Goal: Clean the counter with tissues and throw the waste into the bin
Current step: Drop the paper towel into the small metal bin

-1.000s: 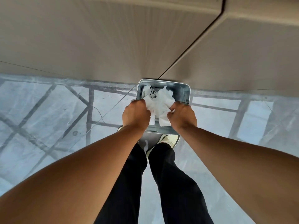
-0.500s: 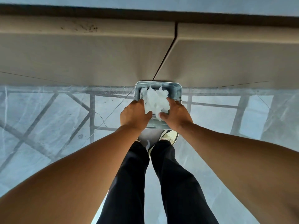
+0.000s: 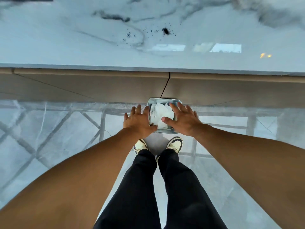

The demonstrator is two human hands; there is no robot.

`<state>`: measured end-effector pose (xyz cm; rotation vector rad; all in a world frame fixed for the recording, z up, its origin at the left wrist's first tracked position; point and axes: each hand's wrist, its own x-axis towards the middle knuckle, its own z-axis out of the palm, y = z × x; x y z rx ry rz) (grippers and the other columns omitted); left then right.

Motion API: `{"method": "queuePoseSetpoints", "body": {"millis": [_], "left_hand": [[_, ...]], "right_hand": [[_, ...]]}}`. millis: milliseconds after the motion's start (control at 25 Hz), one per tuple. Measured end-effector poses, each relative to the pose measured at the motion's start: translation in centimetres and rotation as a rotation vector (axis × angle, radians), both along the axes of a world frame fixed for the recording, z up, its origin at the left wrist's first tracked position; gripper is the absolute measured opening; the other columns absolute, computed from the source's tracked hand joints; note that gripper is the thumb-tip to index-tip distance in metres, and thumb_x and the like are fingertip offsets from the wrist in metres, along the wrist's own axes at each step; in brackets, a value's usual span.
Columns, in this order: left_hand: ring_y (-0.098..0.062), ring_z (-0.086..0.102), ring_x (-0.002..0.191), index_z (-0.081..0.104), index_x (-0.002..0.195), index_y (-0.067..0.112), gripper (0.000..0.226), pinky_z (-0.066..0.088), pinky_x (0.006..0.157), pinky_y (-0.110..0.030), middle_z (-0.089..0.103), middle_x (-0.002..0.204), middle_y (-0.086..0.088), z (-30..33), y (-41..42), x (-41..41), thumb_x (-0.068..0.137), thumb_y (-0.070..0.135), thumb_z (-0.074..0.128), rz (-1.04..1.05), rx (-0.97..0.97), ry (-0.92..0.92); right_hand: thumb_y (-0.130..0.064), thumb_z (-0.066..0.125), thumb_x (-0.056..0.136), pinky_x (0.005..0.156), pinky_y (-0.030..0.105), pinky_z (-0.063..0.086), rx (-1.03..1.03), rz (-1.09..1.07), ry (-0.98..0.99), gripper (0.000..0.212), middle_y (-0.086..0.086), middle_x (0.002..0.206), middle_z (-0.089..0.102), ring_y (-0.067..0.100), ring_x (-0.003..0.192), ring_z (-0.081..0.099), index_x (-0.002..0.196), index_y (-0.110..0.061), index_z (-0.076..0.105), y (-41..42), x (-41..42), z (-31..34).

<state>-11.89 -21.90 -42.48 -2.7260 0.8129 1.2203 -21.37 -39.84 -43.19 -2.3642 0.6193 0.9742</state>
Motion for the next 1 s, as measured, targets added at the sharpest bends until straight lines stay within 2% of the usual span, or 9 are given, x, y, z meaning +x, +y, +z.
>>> {"method": "queuePoseSetpoints", "body": {"millis": [280,400,520,680,880,1000], "left_hand": [[-0.031,0.007,0.154,0.007,0.158,0.024,0.087,0.011,0.123,-0.056,0.007,0.167,-0.011,9.2,1.7,0.4,0.091,0.068,0.040,0.045,-0.038,-0.082],[-0.031,0.010,0.154,0.008,0.158,0.021,0.087,0.015,0.122,-0.056,0.011,0.167,-0.012,12.6,1.8,0.4,0.091,0.068,0.040,0.118,-0.057,-0.098],[-0.032,0.013,0.153,0.012,0.157,0.019,0.089,0.018,0.121,-0.056,0.014,0.166,-0.014,15.9,2.0,0.3,0.090,0.068,0.042,0.106,-0.086,-0.129],[-0.032,0.022,0.149,0.021,0.155,0.015,0.088,0.025,0.119,-0.052,0.028,0.160,-0.015,19.8,1.8,1.8,0.089,0.067,0.047,0.079,-0.169,-0.187],[-0.031,0.012,0.153,0.010,0.158,0.019,0.089,0.017,0.123,-0.051,0.013,0.166,-0.012,22.8,1.9,3.6,0.091,0.066,0.044,0.020,-0.186,-0.254],[-0.031,0.012,0.153,0.009,0.158,0.018,0.088,0.017,0.123,-0.050,0.012,0.166,-0.013,24.1,1.3,4.6,0.092,0.066,0.042,-0.019,-0.191,-0.296]], "right_hand": [[-0.084,0.028,0.083,0.121,0.055,-0.001,-0.018,-0.005,-0.030,0.089,-0.003,0.166,-0.005,0.031,0.152,-0.009,0.155,-0.040,0.002,1.3,0.3,9.7],[-0.084,0.028,0.083,0.121,0.056,-0.001,-0.008,-0.006,-0.037,0.090,0.000,0.166,-0.005,0.032,0.151,-0.009,0.156,-0.037,0.000,2.2,0.9,13.3],[-0.083,0.029,0.084,0.121,0.056,-0.002,-0.034,0.008,-0.067,0.090,0.002,0.166,-0.004,0.032,0.151,-0.010,0.155,-0.038,0.000,2.6,1.2,16.8],[-0.083,0.028,0.083,0.120,0.059,-0.004,-0.095,0.062,-0.131,0.090,0.002,0.166,-0.007,0.033,0.151,-0.011,0.155,-0.039,-0.002,2.6,1.9,20.3],[-0.085,0.028,0.081,0.121,0.056,-0.004,-0.128,0.035,-0.172,0.091,-0.001,0.165,-0.013,0.028,0.151,-0.014,0.155,-0.041,-0.004,2.0,2.0,22.2],[-0.085,0.027,0.082,0.121,0.056,-0.003,-0.138,0.021,-0.188,0.090,-0.002,0.165,-0.014,0.028,0.151,-0.015,0.154,-0.041,-0.006,1.5,2.0,23.0]]}}
